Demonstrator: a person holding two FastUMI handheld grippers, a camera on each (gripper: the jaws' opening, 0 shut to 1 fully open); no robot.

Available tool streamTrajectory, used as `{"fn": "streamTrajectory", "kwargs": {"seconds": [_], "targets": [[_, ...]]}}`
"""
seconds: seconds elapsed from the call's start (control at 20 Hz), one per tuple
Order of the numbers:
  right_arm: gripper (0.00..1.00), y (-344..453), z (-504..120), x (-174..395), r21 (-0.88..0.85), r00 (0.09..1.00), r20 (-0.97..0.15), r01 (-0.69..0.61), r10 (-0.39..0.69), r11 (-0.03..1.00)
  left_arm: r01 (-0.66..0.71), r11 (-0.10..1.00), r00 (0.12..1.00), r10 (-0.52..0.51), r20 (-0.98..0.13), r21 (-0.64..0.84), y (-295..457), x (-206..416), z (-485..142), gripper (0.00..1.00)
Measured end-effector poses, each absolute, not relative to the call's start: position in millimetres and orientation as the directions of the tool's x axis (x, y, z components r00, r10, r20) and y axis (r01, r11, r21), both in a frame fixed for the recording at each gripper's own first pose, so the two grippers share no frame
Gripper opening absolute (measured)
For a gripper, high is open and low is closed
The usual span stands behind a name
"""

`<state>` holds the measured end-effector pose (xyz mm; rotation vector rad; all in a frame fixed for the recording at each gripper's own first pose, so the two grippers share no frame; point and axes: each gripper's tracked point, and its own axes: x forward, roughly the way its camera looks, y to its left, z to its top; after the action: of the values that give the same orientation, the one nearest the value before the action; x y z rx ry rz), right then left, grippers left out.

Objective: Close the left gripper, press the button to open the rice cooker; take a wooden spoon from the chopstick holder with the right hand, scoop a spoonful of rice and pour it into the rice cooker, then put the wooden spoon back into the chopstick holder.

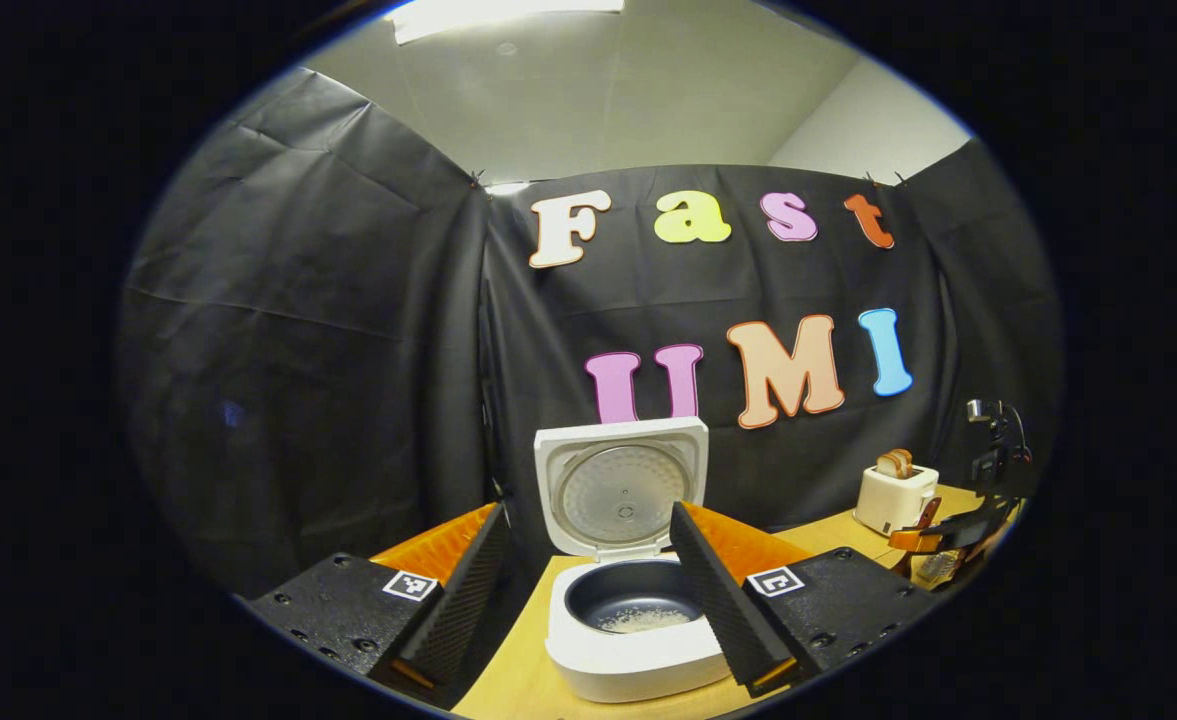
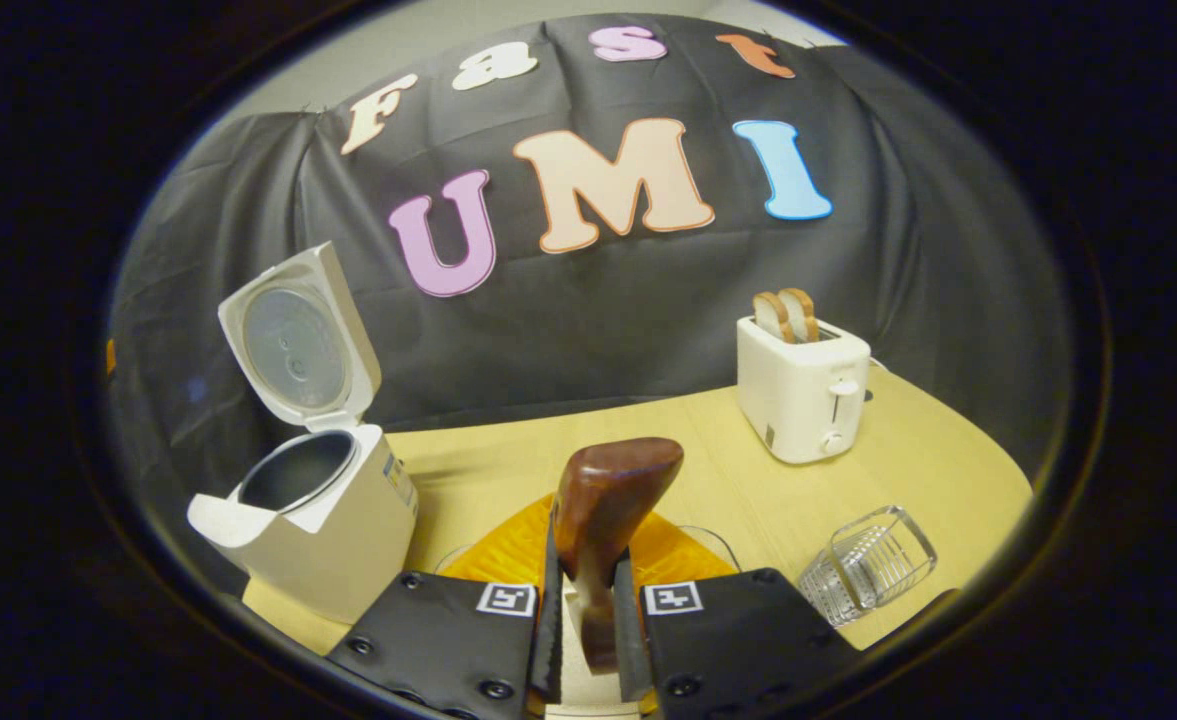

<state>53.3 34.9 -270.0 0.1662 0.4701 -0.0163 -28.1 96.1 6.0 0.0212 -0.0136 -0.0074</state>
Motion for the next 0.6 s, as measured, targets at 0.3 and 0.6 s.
{"fn": "streamTrajectory", "kwargs": {"seconds": [0.3,0.6], "targets": [[0.25,58,-286,47,0.093,0.882,-0.471,0.056,-0.006,0.994,-0.008,1.000,1.000,0.008,-0.003,0.020,115,-35,-1,0.99],[0.24,81,-289,38,0.225,0.863,-0.503,0.077,0.048,0.971,-0.006,1.000,1.000,0.006,-0.012,-0.002,120,-34,-6,0.99]]}}
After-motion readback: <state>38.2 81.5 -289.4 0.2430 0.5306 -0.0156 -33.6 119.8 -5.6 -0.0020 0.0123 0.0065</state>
